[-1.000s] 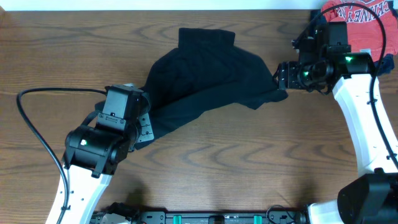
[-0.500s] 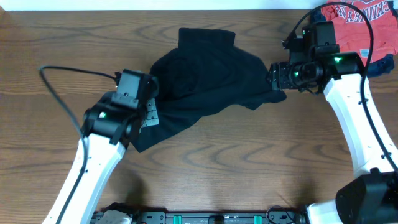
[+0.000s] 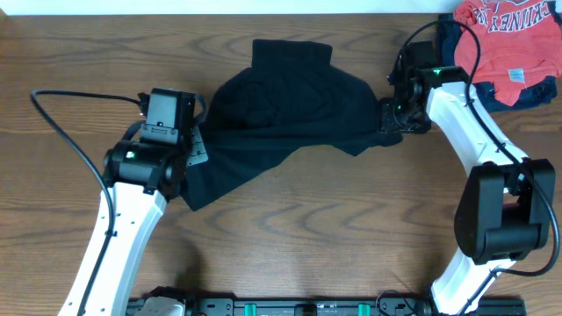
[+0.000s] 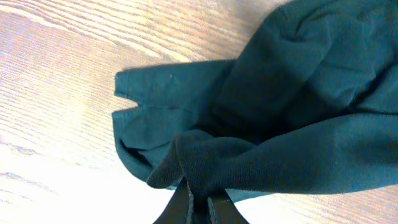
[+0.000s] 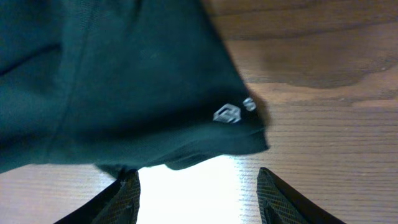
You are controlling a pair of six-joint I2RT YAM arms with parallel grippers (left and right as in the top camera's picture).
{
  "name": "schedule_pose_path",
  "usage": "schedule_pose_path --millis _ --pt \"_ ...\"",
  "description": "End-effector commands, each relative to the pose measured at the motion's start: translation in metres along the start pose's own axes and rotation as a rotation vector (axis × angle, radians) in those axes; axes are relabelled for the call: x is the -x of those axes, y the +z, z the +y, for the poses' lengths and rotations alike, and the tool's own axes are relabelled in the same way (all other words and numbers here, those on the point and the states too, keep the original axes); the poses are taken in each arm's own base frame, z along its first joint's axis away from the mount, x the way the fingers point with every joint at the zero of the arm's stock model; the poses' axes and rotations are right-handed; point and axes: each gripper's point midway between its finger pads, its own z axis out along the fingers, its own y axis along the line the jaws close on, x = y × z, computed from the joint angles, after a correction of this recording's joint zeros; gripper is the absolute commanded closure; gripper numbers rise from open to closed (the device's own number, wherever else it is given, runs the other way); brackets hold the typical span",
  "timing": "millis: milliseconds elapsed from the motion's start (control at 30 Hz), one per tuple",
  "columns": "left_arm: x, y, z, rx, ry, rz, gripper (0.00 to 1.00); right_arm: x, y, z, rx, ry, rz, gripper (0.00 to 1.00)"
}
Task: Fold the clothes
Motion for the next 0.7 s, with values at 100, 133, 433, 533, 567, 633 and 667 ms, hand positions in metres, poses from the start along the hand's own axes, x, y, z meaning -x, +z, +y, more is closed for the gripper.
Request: schedule_pose_path --millis 100,133,433,533,567,633,667 --pt "0.016 -0.013 0.011 0.009 -0.005 -0.074 0.94 0.005 0.016 -0.005 -0.061 -0.006 -0.007 0.35" --pt "0.016 -0.013 0.012 0.009 -0.007 -0.076 0.94 0.005 0.021 -0.004 -0.056 -0.012 -0.001 0.34" --pt "0.016 -0.013 0.012 0.011 -0.001 -0.075 0.94 -0.005 0.058 0.001 -0.016 -0.010 0.077 0.33" --pt "0.016 -0.013 0.012 0.011 0.002 -0.075 0.94 -0.005 0.063 0.002 -0.014 -0.010 0.082 0.36" --pt "0.016 -0.013 0.012 0.011 0.002 -0.075 0.94 -0.006 0.065 0.002 -0.014 -0.009 0.084 0.38" --pt "0.016 -0.013 0.012 0.011 0.002 -0.075 0.94 -0.008 0.068 0.002 -0.009 -0.012 0.096 0.39" --pt "0.016 -0.013 0.012 0.011 0.002 -0.075 0.94 -0.010 0.071 0.005 0.007 -0.026 0.107 0.41"
